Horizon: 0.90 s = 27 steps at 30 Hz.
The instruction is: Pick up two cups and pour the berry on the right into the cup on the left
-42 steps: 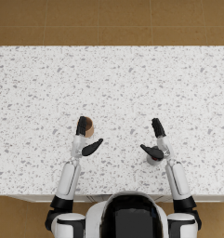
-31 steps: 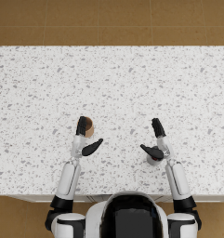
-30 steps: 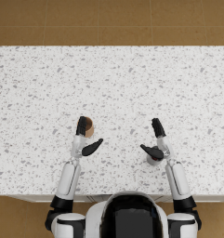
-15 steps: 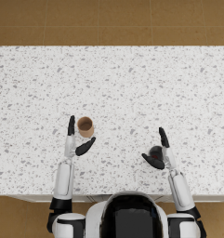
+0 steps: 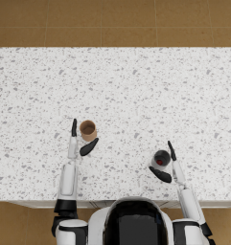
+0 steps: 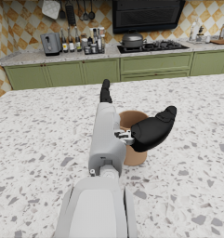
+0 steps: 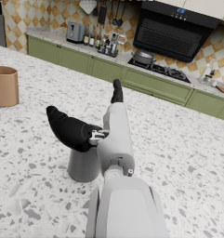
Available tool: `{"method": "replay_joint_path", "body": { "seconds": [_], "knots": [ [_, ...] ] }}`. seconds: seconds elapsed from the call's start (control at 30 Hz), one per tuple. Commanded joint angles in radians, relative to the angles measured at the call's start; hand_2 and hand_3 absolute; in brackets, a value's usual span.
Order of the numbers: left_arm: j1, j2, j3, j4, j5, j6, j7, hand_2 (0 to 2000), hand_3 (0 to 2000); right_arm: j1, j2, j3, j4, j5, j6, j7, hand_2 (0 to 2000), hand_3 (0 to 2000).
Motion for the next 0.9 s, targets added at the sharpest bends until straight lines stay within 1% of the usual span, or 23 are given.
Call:
{"method": "replay_joint_path", "body": {
  "seconds": [0.03, 0.1, 0.23, 0.43, 0.6, 0.63, 0.9],
  "knots": [
    [0.023, 0.008, 0.008, 0.069, 0.0, 0.0, 0.0, 0, 0, -0.007, 0.0, -0.001, -0.06, 0.0, 0.0, 0.0, 0, 0],
    [0.036, 0.016, 0.007, 0.123, 0.0, 0.0, 0.0, 0, 0, -0.001, -0.007, 0.006, -0.111, 0.0, 0.0, 0.0, 0, 0],
    [0.046, 0.027, 0.01, 0.18, 0.0, 0.0, 0.0, 0, 0, 0.01, -0.021, 0.021, -0.162, 0.001, 0.0, 0.0, 0, 0],
    [0.063, 0.045, 0.02, 0.219, 0.0, 0.0, 0.0, 0, 0, 0.038, -0.047, 0.05, -0.26, 0.001, 0.0, 0.0, 0, 0],
    [0.093, 0.062, 0.018, 0.299, 0.0, 0.0, 0.0, 0, 0, 0.065, -0.071, 0.059, -0.325, 0.001, 0.0, 0.0, 0, 0],
    [0.098, 0.065, 0.016, 0.309, 0.0, 0.0, 0.0, 0, 0, 0.064, -0.073, 0.056, -0.313, 0.001, 0.0, 0.0, 0, 0],
    [0.127, 0.088, 0.026, 0.342, 0.0, 0.0, 0.0, 0, 0, 0.082, -0.099, 0.057, -0.352, 0.0, 0.004, 0.0, 0, 0]
  ]
}}
